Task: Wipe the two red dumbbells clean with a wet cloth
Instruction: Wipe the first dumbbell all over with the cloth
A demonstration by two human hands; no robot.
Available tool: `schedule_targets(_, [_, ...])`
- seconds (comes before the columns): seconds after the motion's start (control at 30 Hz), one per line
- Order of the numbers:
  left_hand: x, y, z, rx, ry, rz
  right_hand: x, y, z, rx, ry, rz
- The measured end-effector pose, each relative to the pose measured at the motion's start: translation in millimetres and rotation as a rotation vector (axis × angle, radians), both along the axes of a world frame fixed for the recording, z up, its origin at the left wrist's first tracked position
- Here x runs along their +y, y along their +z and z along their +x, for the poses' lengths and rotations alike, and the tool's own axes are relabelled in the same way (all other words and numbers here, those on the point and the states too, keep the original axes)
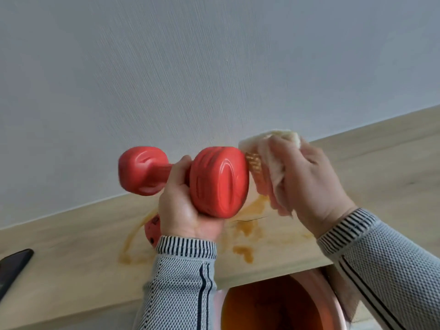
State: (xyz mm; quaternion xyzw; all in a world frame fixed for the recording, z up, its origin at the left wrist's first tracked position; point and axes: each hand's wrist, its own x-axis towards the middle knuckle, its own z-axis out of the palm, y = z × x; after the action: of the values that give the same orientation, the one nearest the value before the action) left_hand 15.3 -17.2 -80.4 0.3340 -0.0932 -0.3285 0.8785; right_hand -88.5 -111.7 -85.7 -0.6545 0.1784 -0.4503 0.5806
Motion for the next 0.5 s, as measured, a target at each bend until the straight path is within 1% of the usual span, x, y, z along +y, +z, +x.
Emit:
schedule_targets(0.07, [3.5,-1.4,8.4,-0.056,0.092,0.039,-11.2,3.1,-8.4,-0.078,0.063,0.313])
schedule_targets(0.13, [3.1,-2.6,12.4,-0.121,0.236,0.083,-20.5,5.0,-14.2,-0.223,0.209,0.528])
schedule_targets(0.17, [3.1,-2.8,12.2,-0.152,0.31,0.107,-26.6,3.4,-16.2,-0.263,0.286,0.593])
schedule_targets(0.2, [2.9,-1.6,11.0,-0.182,0.367,0.125,-31.1,1.8,-17.8,-0.271,0.316,0.646])
schedule_targets(0.27, [4.2,-0.9,12.0,-0.258,0.468,0.179,-37.9,2.0,-19.2,-0.305,0.35,0.683])
schedule_targets(0.3, [4.2,-2.3,13.9,-0.302,0.503,0.197,-39.3,3.0,-18.9,-0.333,0.342,0.66])
schedule_targets(0.37, [2.0,-5.1,13.4,-0.381,0.56,0.225,-30.1,9.1,-17.5,-0.316,0.312,0.482])
schedule_targets(0.43, [-2.0,-7.4,9.4,-0.467,0.573,0.26,-4.8,10.5,-12.0,-0.19,0.349,0.16])
schedule_targets(0.47, [-3.7,-8.2,8.0,-0.518,0.574,0.275,12.5,6.9,-5.5,-0.068,0.344,-0.094])
schedule_targets(0.5, [-5.0,-8.6,6.2,-0.573,0.551,0.269,26.7,-2.3,3.1,0.075,0.282,-0.412])
